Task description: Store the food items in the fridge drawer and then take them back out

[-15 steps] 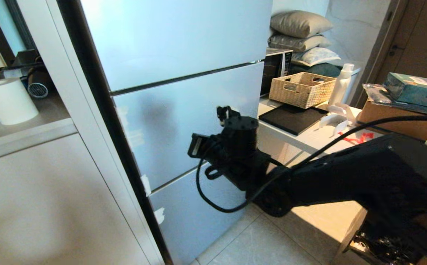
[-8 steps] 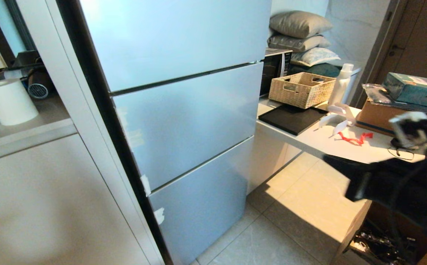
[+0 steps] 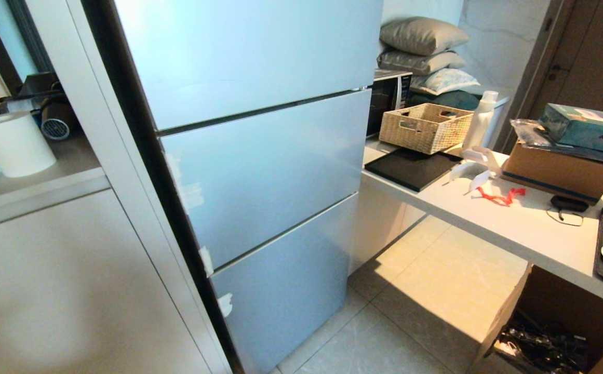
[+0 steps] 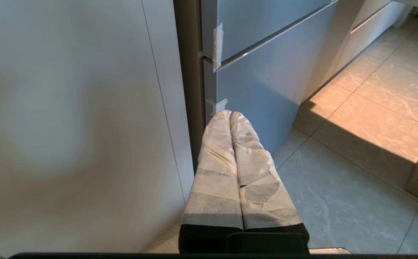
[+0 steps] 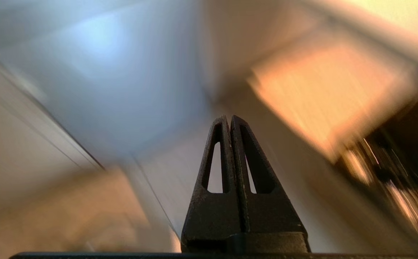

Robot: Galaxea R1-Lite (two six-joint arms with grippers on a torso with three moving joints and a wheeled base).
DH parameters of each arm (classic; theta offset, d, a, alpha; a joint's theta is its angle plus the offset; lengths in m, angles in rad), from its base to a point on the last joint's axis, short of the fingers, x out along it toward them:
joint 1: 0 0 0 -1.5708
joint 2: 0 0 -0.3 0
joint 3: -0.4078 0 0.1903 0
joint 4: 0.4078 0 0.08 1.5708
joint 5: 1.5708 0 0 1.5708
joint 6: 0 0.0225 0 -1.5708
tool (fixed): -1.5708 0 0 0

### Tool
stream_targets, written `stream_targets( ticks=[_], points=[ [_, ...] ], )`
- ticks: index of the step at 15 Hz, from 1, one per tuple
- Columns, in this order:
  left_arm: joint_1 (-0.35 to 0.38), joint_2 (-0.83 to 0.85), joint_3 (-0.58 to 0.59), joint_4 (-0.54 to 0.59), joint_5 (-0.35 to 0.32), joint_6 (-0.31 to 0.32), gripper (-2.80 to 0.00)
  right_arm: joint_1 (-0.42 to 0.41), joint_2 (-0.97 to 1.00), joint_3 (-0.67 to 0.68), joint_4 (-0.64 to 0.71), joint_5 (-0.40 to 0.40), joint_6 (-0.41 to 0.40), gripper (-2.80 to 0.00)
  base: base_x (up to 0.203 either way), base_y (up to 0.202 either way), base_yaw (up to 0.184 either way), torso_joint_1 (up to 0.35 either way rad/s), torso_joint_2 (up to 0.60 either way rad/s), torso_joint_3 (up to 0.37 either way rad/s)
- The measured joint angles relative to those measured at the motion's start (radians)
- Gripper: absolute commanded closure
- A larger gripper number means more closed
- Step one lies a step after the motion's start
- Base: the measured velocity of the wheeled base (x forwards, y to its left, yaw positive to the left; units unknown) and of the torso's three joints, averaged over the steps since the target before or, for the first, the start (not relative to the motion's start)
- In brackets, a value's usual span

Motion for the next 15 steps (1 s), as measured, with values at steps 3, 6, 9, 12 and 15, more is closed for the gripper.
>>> stream_targets(
  ticks=[3, 6, 9, 12, 15],
  points=[
    [0.0, 0.0, 0.0, 0.0, 0.0, -0.001, 0.0, -0.073, -0.085, 0.028, 0.078, 0.013, -0.059, 0.0, 0.0, 0.0, 0.0, 0.0, 0.0, 0.0],
    [0.0, 0.0, 0.0, 0.0, 0.0, -0.001, 0.0, -0.11, -0.229, 0.03, 0.079, 0.025, -0.08, 0.0, 0.0, 0.0, 0.0, 0.0, 0.0, 0.0],
    [0.0, 0.0, 0.0, 0.0, 0.0, -0.001, 0.0, -0.121, -0.326, 0.031, 0.081, 0.009, -0.026, 0.0, 0.0, 0.0, 0.0, 0.0, 0.0, 0.0],
    [0.0, 0.0, 0.0, 0.0, 0.0, -0.001, 0.0, -0.123, -0.357, 0.031, 0.081, -0.001, -0.005, 0.0, 0.0, 0.0, 0.0, 0.0, 0.0, 0.0],
    [0.0, 0.0, 0.0, 0.0, 0.0, -0.001, 0.0, -0.123, -0.363, 0.032, 0.082, -0.002, -0.004, 0.0, 0.0, 0.0, 0.0, 0.0, 0.0, 0.0]
  ],
)
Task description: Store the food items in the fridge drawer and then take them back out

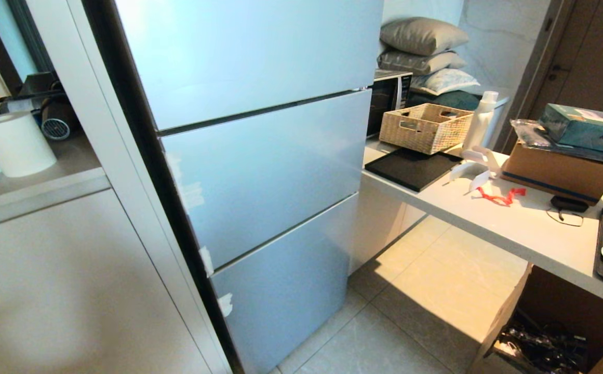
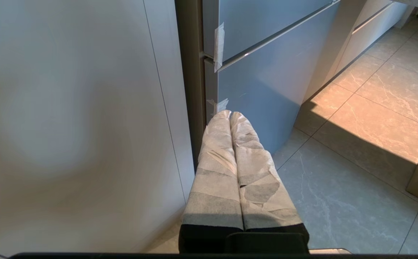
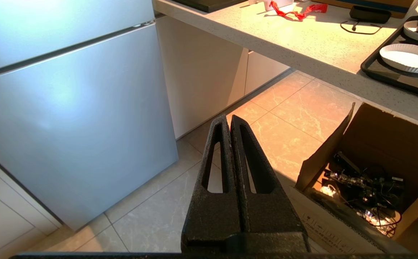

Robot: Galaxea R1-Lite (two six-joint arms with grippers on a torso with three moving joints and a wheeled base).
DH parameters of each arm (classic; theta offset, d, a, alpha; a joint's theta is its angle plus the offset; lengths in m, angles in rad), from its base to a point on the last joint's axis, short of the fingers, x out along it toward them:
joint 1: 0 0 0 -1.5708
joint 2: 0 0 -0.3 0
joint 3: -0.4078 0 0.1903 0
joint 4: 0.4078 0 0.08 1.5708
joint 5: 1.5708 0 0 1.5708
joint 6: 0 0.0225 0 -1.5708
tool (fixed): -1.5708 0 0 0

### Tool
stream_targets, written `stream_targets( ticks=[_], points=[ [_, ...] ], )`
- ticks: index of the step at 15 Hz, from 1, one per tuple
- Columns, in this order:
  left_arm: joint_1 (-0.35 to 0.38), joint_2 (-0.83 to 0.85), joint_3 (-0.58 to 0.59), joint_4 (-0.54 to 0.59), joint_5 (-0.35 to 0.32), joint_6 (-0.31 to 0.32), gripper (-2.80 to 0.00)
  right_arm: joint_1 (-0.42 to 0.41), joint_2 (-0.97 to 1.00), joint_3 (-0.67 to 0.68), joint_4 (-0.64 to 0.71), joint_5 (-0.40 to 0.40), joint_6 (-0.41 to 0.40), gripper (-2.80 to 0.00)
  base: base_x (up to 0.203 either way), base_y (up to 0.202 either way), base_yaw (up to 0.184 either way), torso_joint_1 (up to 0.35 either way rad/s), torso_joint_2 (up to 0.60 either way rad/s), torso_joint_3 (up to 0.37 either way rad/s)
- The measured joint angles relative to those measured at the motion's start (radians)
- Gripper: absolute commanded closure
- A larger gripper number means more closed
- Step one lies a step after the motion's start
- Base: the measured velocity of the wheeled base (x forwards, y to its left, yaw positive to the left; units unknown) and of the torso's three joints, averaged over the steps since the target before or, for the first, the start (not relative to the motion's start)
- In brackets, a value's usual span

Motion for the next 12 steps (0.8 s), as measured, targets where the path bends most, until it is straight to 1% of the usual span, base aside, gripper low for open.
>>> stream_targets(
  ticks=[2, 4, 5, 6, 7, 8, 9, 10, 12],
  points=[
    [0.0, 0.0, 0.0, 0.0, -0.001, 0.005, 0.0, 0.0, -0.001, 0.0, 0.0, 0.0, 0.0, 0.0, 0.0, 0.0, 0.0, 0.0, 0.0, 0.0],
    [0.0, 0.0, 0.0, 0.001, -0.003, 0.029, 0.0, 0.0, -0.002, 0.0, 0.0, 0.0, 0.0, 0.0, 0.0, 0.0, 0.0, 0.0, 0.0, 0.0],
    [0.0, 0.0, -0.003, -0.006, -0.004, 0.03, 0.0, 0.0, -0.002, 0.0, 0.0, 0.001, 0.0, 0.0, 0.0, 0.0, 0.0, 0.0, 0.0, 0.0],
    [0.0, 0.001, -0.021, -0.012, -0.011, 0.029, 0.0, 0.0, -0.002, 0.0, 0.0, 0.0, -0.001, 0.0, 0.0, 0.0, 0.0, 0.0, 0.0, 0.0],
    [0.0, 0.011, -0.066, -0.045, -0.021, 0.026, 0.0, 0.0, -0.002, 0.0, 0.001, 0.0, 0.0, 0.0, 0.0, 0.0, 0.0, 0.0, 0.0, 0.0],
    [0.0, 0.036, -0.102, -0.051, -0.03, 0.014, 0.0, 0.0, -0.002, 0.0, 0.001, 0.0, 0.0, 0.0, 0.0, 0.0, 0.0, 0.0, 0.0, 0.0],
    [-0.001, 0.084, -0.149, -0.074, -0.04, -0.012, 0.0, 0.0, -0.002, 0.0, 0.001, 0.0, 0.0, 0.0, 0.0, 0.0, 0.0, 0.0, 0.0, 0.0],
    [-0.004, 0.147, -0.179, -0.09, -0.06, -0.046, 0.0, 0.0, -0.002, 0.0, 0.001, 0.0, 0.0, 0.0, 0.0, 0.0, 0.0, 0.0, 0.0, 0.0],
    [-0.013, 0.313, -0.218, -0.164, -0.111, -0.117, 0.0, 0.0, -0.001, 0.0, 0.001, 0.0, -0.001, 0.0, 0.0, 0.0, 0.0, 0.0, 0.0, 0.0]
  ],
)
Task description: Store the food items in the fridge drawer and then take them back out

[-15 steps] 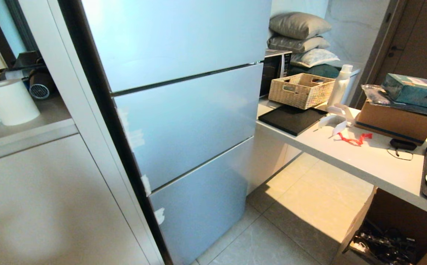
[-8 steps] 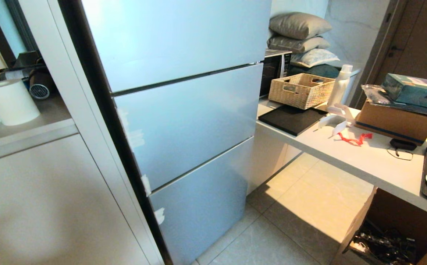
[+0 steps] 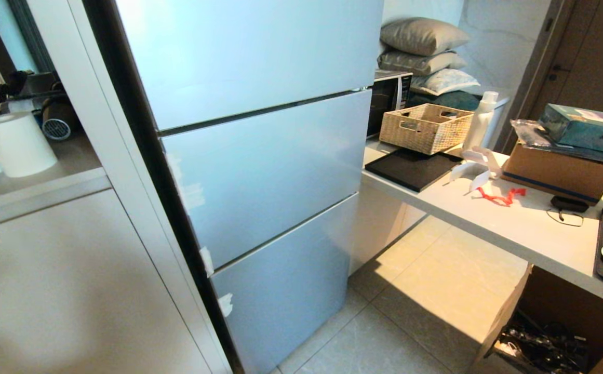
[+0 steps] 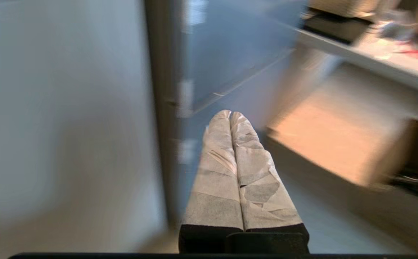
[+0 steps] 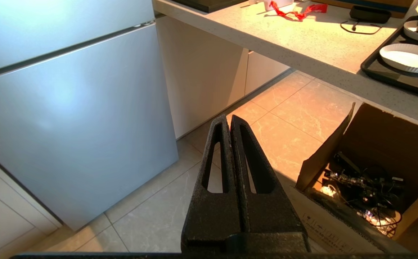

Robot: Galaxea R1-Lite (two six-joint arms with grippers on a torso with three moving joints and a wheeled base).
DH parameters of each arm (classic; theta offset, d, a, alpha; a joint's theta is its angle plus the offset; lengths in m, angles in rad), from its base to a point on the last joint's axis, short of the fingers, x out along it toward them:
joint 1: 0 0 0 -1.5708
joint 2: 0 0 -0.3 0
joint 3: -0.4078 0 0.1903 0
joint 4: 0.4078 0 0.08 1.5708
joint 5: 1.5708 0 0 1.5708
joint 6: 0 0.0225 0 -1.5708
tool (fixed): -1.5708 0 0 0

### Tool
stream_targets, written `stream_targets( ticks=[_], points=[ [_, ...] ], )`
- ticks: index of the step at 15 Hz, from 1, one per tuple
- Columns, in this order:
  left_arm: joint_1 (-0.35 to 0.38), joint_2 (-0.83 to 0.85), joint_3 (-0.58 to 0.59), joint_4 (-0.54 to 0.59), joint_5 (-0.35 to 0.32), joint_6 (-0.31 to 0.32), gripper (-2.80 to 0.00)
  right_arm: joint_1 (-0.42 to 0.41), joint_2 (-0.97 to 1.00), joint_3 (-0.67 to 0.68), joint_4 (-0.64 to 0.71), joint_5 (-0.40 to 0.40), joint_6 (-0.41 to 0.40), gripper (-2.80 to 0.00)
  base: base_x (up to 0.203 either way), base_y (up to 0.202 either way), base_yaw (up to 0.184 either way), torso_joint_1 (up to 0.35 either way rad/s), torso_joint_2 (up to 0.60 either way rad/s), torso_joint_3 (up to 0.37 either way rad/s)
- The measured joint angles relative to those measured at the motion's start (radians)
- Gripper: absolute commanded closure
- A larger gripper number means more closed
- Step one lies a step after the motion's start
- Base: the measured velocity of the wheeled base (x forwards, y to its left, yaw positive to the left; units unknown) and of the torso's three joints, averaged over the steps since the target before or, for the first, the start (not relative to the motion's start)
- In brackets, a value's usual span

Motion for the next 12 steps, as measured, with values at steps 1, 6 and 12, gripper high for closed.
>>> stream_targets(
  ticks=[1, 6, 12],
  points=[
    [-0.004, 0.106, -0.013, -0.06, -0.022, -0.034, 0.0, 0.0, 0.0, 0.0, 0.0, 0.0, 0.0, 0.0, 0.0, 0.0, 0.0, 0.0, 0.0, 0.0],
    [-0.015, 0.694, -0.109, -0.505, -0.059, -0.293, 0.0, 0.0, 0.0, 0.0, 0.0, 0.0, 0.0, 0.0, 0.0, 0.0, 0.0, 0.0, 0.0, 0.0],
    [-0.018, 1.2, -0.346, -0.821, 0.149, -0.707, 0.0, 0.0, 0.0, 0.0, 0.0, -0.001, 0.0, 0.0, 0.0, 0.0, 0.0, 0.0, 0.0, 0.0]
  ],
)
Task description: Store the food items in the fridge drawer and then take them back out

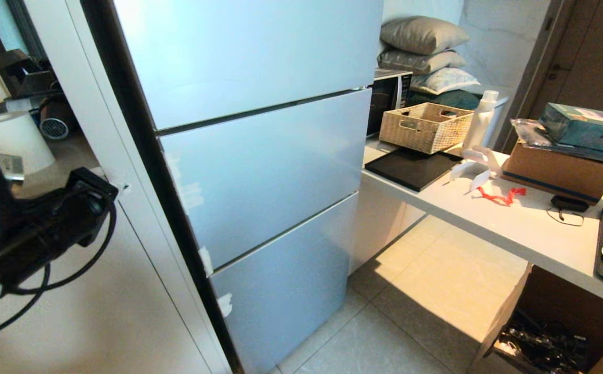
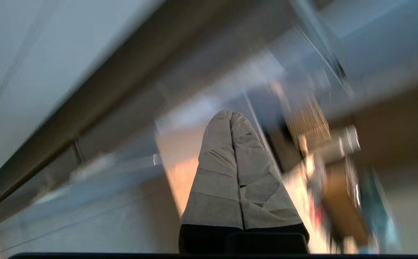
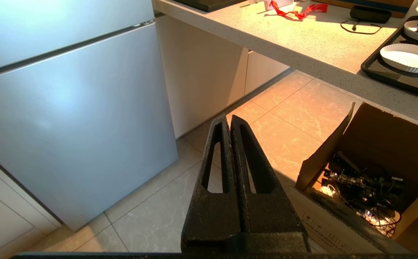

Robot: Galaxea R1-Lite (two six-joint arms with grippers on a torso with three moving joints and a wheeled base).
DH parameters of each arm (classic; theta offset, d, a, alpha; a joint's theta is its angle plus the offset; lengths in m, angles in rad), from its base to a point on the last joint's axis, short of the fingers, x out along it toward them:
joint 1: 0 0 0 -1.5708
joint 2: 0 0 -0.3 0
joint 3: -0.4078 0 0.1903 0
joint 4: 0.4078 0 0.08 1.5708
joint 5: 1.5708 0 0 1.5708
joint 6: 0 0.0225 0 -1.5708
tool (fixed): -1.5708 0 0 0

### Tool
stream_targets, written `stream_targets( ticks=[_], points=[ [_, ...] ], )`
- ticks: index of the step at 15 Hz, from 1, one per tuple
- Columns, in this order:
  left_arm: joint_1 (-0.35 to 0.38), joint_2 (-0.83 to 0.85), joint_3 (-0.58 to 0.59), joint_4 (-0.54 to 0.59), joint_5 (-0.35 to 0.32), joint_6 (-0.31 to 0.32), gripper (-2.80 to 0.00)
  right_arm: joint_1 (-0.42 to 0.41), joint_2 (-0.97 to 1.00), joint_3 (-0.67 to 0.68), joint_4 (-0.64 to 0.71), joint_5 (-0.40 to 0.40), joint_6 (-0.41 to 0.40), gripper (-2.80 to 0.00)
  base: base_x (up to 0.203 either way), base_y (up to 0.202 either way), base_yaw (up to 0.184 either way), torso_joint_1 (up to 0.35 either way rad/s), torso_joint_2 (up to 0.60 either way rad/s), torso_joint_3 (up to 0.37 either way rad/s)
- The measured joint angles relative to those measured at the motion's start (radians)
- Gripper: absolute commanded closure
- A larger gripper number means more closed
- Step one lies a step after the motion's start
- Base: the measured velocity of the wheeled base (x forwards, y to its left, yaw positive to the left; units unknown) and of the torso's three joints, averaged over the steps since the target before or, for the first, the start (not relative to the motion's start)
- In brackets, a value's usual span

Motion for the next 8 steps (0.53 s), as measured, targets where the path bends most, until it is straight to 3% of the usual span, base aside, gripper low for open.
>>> stream_targets(
  ticks=[3, 8],
  points=[
    [-0.001, 0.146, -0.066, -0.135, 0.055, -0.019, 0.0, 0.0, 0.0, 0.0, 0.0, 0.0, 0.0, 0.0, 0.0, 0.0, 0.0, 0.0, 0.0, 0.0],
    [-0.012, 0.283, -0.185, -0.155, 0.053, -0.021, 0.0, 0.0, 0.0, 0.0, -0.001, 0.0, 0.0, 0.0, 0.0, 0.0, 0.0, 0.0, 0.0, 0.0]
  ],
)
